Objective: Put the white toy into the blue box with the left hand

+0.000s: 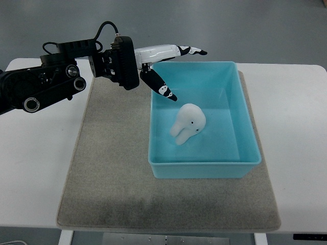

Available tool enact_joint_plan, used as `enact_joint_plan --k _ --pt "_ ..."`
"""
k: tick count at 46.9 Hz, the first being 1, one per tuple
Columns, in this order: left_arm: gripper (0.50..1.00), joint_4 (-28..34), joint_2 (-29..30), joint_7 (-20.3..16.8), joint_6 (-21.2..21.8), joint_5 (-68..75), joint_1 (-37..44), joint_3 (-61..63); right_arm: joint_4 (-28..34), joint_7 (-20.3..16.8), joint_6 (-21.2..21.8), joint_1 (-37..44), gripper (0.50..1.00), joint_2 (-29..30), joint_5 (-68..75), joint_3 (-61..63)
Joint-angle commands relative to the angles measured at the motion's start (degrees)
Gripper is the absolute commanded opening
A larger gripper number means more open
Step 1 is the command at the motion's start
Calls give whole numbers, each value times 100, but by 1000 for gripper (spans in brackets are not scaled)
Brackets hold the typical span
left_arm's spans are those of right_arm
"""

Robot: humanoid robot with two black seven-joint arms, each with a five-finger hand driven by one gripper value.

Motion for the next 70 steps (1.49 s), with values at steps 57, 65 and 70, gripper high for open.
enact_joint_plan --k 57,65,70 --pt "1000 1825 970 1605 -2823 -8266 1308 -78 0 1 0 0 936 0 0 -1" --pt "1000 1834 1066 1851 -2823 -8627 1449 -236 0 1 0 0 936 0 0 -1" --pt "1000 1790 1110 1974 -2823 -8654 1624 -561 0 1 0 0 936 0 0 -1"
